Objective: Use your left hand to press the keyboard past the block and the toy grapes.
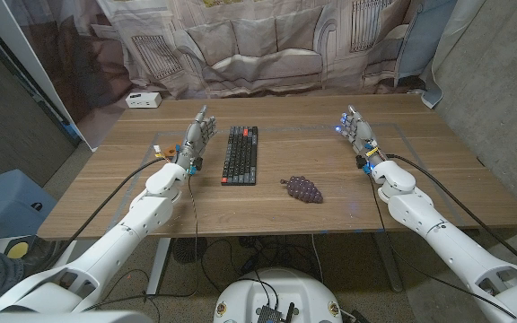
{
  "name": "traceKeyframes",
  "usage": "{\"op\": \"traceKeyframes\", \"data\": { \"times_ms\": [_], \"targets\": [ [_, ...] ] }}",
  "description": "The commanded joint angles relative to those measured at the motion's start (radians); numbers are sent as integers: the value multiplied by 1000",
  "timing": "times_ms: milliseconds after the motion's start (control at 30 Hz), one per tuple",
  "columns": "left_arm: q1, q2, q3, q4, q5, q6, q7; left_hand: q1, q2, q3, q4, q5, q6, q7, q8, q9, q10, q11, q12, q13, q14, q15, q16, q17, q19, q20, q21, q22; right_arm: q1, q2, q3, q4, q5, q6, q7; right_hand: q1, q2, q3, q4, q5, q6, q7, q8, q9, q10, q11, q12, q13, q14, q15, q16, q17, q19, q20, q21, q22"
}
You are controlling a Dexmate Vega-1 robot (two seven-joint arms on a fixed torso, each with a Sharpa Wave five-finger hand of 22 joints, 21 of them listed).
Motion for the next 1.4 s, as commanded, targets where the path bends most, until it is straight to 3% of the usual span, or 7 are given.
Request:
{"op": "traceKeyframes", "data": {
  "times_ms": [33, 433, 600, 1000, 1133, 1233, 1400],
  "targets": [
    [31, 13, -8, -37, 34, -18, 52, 6, 3, 8, -2, 7, 21, -3, 10, 2, 21, 4, 9, -2, 14, 5, 9, 1, 10, 15, 2, 2, -27, -6, 7, -29, -6, 9, -25, 7, 0, 6, 1, 4, 8, 2, 5, 4, 5, 5, 4, 0, 5, 10, 8, 0, 11, 2, 0, 3],
    [7, 20, -4, 0, 73, -64, 40, 16, 9, 10, -11, 5, 65, 0, 20, 2, 73, -4, 24, -29, 62, -2, 19, 0, 50, 16, -6, 2, -67, -24, 15, -87, -27, 13, -66, 6, 3, 5, 0, 3, 12, 2, 5, 4, 9, 5, 5, -5, 9, 10, 10, -6, 15, 5, -5, 3],
    [-15, 31, 12, 7, 141, -72, 73, 19, 10, 11, -14, 5, 74, -1, 21, 3, 79, -3, 25, -34, 71, -3, 20, 0, 55, 16, -9, 2, -81, -33, 23, -106, -27, 15, -76, 5, 4, 4, 0, 2, 14, 2, 5, 4, 12, 7, 6, -8, 10, 10, 10, -8, 18, 5, -7, 3],
    [-67, 4, 37, 84, 225, -149, 98, 28, 14, 13, -22, 3, 106, -10, 26, 3, 107, -10, 31, -51, 108, -7, 25, 0, 71, 22, -20, 2, -91, -50, 30, -125, -32, 14, -73, 4, 5, 3, -1, 2, 18, 2, 5, 4, 15, 8, 6, -12, 11, 12, 10, -13, 21, 8, -12, 3],
    [-69, 7, 44, 77, 268, -144, 140, 30, 16, 14, -25, 3, 120, -10, 28, 3, 117, -9, 33, -56, 118, -6, 26, 0, 77, 24, -23, 2, -95, -51, 33, -126, -33, 21, -75, 4, 6, 2, -1, 2, 19, 4, 5, 4, 15, 9, 6, -13, 12, 12, 10, -14, 21, 8, -13, 3],
    [-72, 10, 51, 74, 318, -147, 185, 31, 16, 14, -26, 3, 126, -13, 29, 3, 122, -10, 34, -58, 123, -9, 27, 0, 79, 24, -25, 2, -102, -48, 37, -130, -38, 28, -90, 2, 10, 1, -2, 1, 62, 6, 20, 6, 16, 10, 6, -18, 14, 12, 10, -20, 24, 9, -21, 3],
    [-87, -12, 56, 119, 366, -218, 226, 39, 21, 17, -33, 1, 171, -20, 36, 4, 154, -20, 41, -72, 155, -22, 30, -1, 95, 22, -34, 2, -110, -46, 41, -129, -39, 42, -90, 2, 11, 0, -4, 1, 42, -9, 10, 6, 18, 14, 6, -21, 15, 13, 10, -25, 27, 10, -26, 3]
  ]
}}
